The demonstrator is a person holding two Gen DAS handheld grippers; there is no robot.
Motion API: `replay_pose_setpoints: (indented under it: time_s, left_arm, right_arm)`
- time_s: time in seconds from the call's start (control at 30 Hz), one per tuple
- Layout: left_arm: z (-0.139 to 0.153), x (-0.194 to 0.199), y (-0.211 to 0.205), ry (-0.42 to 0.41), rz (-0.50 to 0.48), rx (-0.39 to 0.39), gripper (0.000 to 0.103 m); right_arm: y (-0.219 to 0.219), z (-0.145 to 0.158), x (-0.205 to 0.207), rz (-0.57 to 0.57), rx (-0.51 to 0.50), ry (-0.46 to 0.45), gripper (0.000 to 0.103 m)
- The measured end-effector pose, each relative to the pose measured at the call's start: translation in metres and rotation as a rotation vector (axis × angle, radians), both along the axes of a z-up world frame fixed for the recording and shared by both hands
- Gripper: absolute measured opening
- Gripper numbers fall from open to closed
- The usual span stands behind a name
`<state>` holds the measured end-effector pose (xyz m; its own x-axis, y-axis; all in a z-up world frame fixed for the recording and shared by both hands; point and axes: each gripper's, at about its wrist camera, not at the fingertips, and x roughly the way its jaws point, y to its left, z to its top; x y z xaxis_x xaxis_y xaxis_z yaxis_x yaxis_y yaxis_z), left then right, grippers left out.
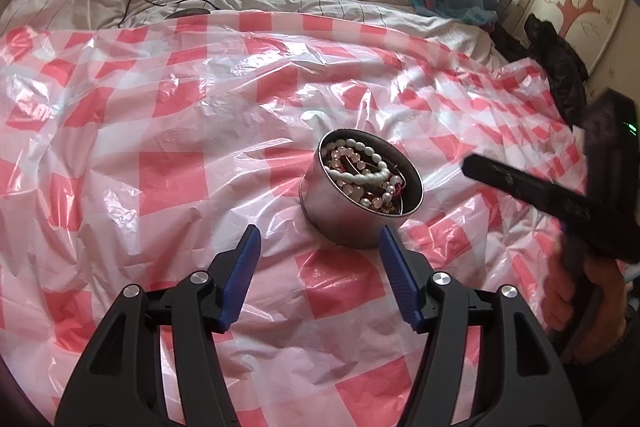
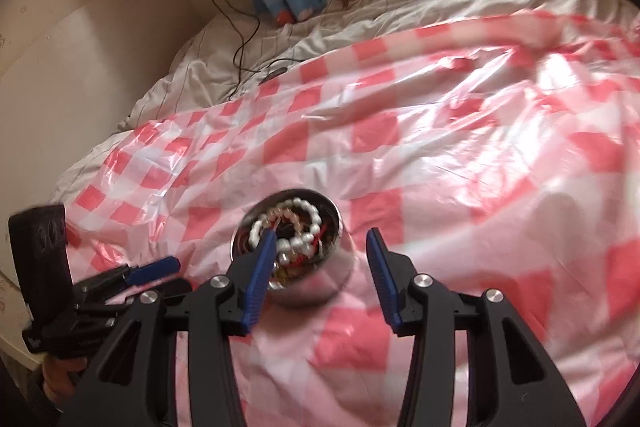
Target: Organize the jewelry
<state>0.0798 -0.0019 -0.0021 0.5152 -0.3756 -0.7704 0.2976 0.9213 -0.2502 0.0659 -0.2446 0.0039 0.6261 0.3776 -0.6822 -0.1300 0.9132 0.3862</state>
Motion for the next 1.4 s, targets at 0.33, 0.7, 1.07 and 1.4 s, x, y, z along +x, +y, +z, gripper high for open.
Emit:
replay_pose_setpoints:
  time_s: [0.33, 0.7, 1.07, 1.4]
  left_arm:
    - [-0.01, -0.034, -0.007, -0.03, 0.03, 0.079, 0.064]
    - [-0.006, -0.05, -0.034, -0.118, 0.018, 0.21, 0.081]
    - [-0.001, -0.052, -0.035, -0.159, 0.063, 0.264, 0.095]
    - [-0.002, -0.051, -0.035, -0.155, 0.064, 0.269, 0.095]
  right_arm:
    - [0.028, -0.008, -0.075, -0.042, -0.173, -0.097, 0.063]
    - [0.019, -0.011, -0.07, -0.135, -0.26, -0.105, 0.071]
    - [0.024, -0.012, -0.07, -0.137, -0.301, -0.114, 0.075]
    - [0.023, -0.011, -0.07, -0.144, -0.308, -0.118, 0.077]
